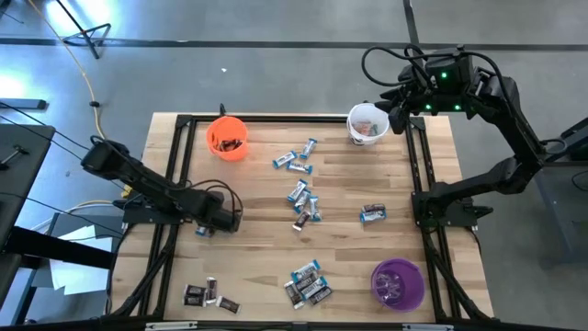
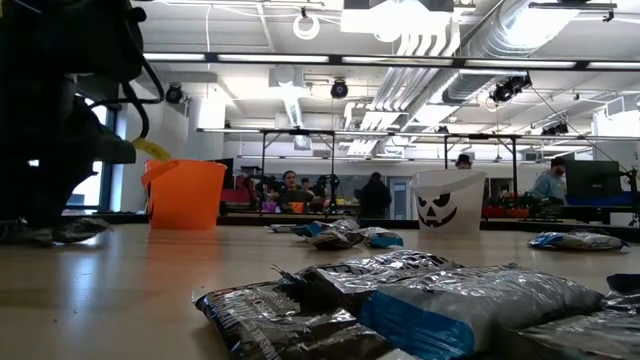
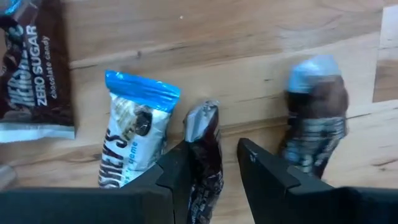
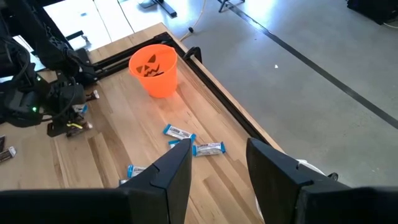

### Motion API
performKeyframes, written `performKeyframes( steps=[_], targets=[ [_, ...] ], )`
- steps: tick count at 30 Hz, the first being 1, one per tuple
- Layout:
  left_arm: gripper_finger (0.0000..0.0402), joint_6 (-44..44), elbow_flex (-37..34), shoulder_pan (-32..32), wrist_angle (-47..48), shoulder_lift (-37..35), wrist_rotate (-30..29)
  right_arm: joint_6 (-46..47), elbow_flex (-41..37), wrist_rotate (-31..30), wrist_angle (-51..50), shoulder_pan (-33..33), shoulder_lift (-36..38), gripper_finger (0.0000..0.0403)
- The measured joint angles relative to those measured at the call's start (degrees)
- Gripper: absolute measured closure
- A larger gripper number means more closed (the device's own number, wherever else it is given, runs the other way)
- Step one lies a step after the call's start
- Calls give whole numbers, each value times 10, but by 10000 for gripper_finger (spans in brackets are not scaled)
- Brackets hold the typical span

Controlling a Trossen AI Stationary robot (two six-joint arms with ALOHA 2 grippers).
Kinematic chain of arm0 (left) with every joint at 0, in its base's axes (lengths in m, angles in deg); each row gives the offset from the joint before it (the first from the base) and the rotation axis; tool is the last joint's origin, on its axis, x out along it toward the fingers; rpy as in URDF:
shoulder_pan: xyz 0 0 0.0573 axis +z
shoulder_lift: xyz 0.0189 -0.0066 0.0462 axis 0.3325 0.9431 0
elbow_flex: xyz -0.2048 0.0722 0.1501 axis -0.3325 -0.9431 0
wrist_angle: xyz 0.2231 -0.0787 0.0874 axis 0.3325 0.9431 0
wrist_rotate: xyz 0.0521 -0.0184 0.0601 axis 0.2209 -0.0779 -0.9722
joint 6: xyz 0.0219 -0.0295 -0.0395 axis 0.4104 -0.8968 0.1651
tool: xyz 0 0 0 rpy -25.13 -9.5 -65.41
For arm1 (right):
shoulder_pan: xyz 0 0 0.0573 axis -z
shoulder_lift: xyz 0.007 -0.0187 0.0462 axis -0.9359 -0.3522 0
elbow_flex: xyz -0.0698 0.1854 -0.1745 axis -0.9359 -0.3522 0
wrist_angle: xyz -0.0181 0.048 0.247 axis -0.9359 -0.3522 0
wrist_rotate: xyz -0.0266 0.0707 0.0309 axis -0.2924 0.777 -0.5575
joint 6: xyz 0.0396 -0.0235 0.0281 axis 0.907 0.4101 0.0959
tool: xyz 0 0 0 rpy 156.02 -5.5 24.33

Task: Sort candy
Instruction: Put the brown chocolate into the orange bucket

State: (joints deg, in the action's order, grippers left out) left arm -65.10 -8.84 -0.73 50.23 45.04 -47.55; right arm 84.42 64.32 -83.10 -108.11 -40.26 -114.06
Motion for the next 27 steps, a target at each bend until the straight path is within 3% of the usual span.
performKeyframes(
  steps=[7, 16, 23, 27],
  targets=[
    [300, -13, 7, -4, -1, 8, -1, 0, 0, 0, 0, 0, 0, 253],
    [392, -34, 45, -1, 11, -8, -38, 0, 0, 2, 0, 0, 0, 253],
    [389, -7, 125, 24, 153, -17, -99, 0, 0, 2, 0, 0, 0, 253],
    [390, 17, 195, 50, 254, -39, -177, 0, 0, 2, 0, 0, 0, 253]
  ],
)
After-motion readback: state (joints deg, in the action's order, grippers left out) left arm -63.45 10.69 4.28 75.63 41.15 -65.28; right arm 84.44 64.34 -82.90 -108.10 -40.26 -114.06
